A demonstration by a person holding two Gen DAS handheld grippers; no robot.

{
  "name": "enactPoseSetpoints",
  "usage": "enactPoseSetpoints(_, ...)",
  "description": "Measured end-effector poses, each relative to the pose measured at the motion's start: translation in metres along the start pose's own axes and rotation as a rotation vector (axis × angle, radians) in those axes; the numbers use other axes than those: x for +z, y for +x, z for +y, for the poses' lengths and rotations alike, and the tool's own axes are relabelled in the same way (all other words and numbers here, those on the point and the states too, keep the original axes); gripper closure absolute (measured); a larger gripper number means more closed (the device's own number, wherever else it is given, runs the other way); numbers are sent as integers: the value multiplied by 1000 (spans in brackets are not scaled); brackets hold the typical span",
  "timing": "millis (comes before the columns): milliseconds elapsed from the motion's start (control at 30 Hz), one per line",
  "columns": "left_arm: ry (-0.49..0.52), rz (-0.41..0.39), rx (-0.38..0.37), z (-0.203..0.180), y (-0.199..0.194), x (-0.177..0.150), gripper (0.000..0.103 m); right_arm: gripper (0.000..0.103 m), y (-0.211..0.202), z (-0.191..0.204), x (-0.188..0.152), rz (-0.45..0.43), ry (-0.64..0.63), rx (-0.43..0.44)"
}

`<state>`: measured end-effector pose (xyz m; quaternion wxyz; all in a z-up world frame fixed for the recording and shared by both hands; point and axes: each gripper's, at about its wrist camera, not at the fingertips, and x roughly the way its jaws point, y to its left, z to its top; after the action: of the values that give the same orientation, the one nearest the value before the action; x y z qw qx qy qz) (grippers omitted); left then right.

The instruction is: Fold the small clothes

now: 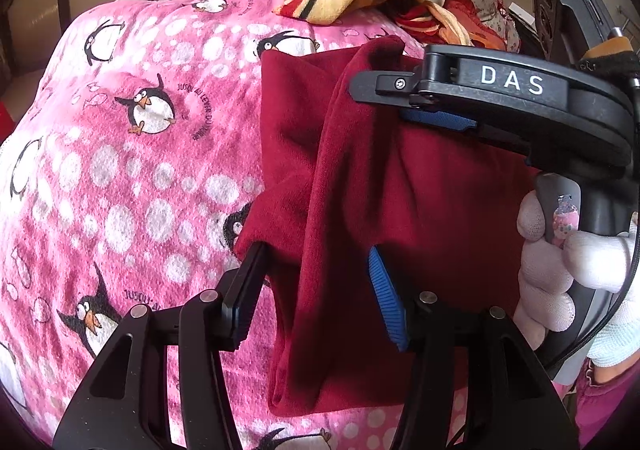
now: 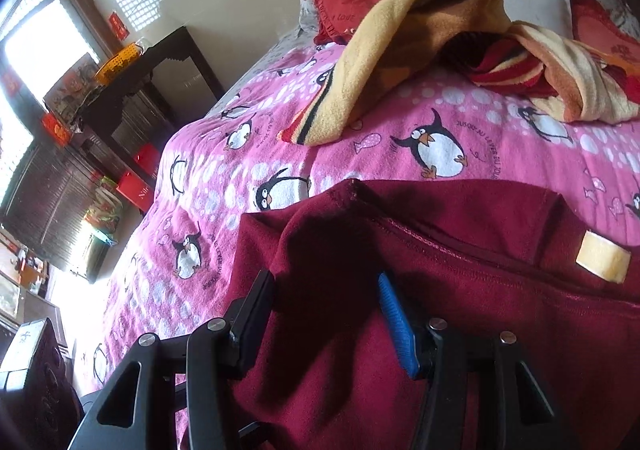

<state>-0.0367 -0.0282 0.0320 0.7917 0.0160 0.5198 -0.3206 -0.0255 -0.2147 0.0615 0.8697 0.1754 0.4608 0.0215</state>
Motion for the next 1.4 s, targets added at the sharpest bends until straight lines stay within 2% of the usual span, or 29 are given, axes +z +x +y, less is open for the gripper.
enactPoseSetpoints(167, -5, -4, -55, 1, -6, 0, 50, 52, -12, -7, -5, -17, 31, 37)
enactPoseSetpoints(233, -20, -11, -75, 5, -8, 1, 46, 51, -18, -13, -10, -22, 40, 40)
enactPoseSetpoints(300, -53, -24, -95, 9, -10, 2, 37, 51, -23, -22, -14, -20, 60, 49)
enactPoseSetpoints(433, -122, -55, -109, 21, -18, 5, 36, 51, -28, -38, -15, -10, 116, 83)
enactPoseSetpoints(533, -135, -44, -101, 25, -14, 6, 30, 51, -30, -40, -16, -3, 119, 92)
enactPoseSetpoints(633, -158, 0, -118, 27, 0, 7, 30, 51, -30, -37, -15, 0, 104, 91)
enactPoseSetpoints(767, -167, -29, -149, 26, 4, 7, 30, 51, -30, -35, -11, 2, 111, 100)
enactPoseSetpoints(867, -143, -25, -177, 22, 5, 9, 59, 51, -26, -30, -5, 7, 119, 112)
enactPoseSetpoints(900, -140, -29, -193, 20, 4, 10, 66, 51, -26, -30, -3, 10, 125, 118)
enactPoseSetpoints(1033, -107, -101, -254, 7, -15, 10, 69, 50, -24, -29, 4, 21, 158, 163)
enactPoseSetpoints(1167, 11, -141, -233, -18, -31, 7, 70, 42, -22, -25, 12, 45, 171, 213)
enactPoseSetpoints(1267, 67, -153, -213, -32, -34, 5, 70, 38, -20, -19, 18, 73, 200, 282)
enactPoseSetpoints(1300, 74, -154, -214, -35, -34, 5, 70, 33, -19, -16, 21, 84, 199, 299)
enactPoseSetpoints(1333, 79, -152, -218, -38, -35, 5, 70, 29, -19, -12, 24, 94, 189, 303)
enactPoseSetpoints(1400, 86, -149, -216, -45, -33, 8, 70, 26, -13, 0, 28, 130, 137, 281)
